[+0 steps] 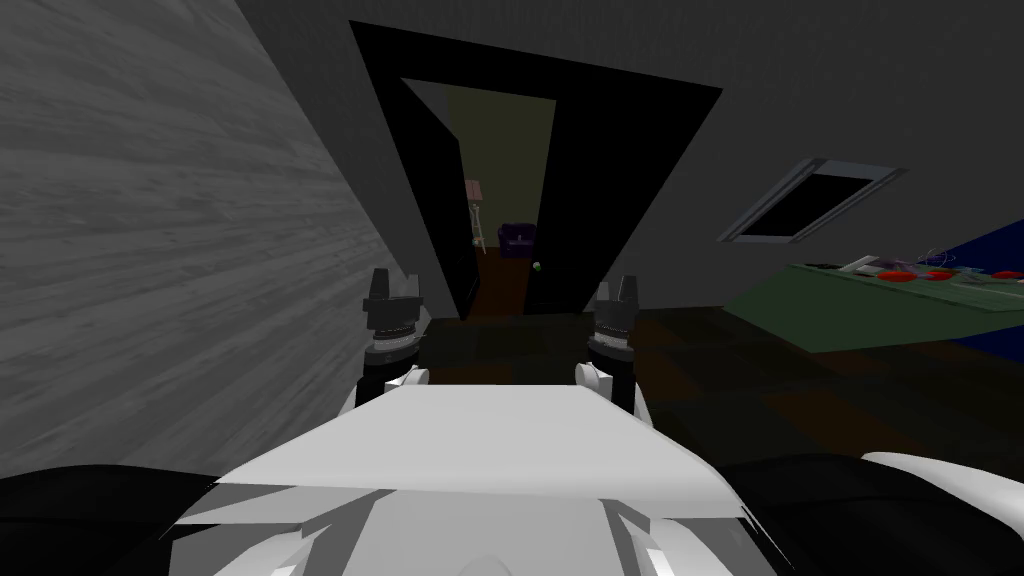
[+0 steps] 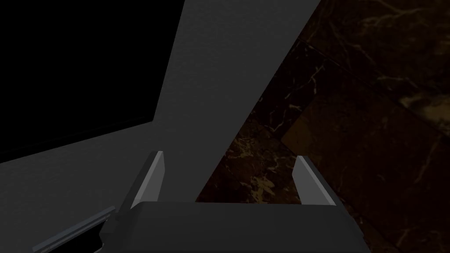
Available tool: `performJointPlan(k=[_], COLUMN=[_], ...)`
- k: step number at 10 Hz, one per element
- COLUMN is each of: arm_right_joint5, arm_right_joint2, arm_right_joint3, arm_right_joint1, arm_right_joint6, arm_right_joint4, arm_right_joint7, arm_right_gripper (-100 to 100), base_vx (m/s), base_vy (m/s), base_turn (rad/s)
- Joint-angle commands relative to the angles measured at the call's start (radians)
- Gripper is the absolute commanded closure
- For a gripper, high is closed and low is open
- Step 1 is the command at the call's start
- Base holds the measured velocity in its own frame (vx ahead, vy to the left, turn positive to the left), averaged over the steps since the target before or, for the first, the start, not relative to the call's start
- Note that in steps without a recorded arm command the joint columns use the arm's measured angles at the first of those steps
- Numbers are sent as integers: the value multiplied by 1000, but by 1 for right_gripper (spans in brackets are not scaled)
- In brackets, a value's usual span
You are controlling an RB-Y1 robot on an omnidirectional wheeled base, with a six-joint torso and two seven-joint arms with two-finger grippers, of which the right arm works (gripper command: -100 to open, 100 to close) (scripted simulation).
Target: Push the door open
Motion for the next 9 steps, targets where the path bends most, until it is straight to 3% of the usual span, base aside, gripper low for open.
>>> performJointPlan(k=[1,4,9], arm_right_joint5=[9,20,50], arm_right_joint2=[-12,-25,-52], arm_right_joint3=[-3,-6,-15], arm_right_joint1=[-12,-27,-65], arm_right_joint6=[-6,-13,-33], arm_right_joint4=[35,77,188], arm_right_joint7=[25,55,134], arm_right_gripper=[-100,-100,-100], base_vx=[19,107,99], base_vy=[1,-11,-7], base_turn=[1,-9,-9])
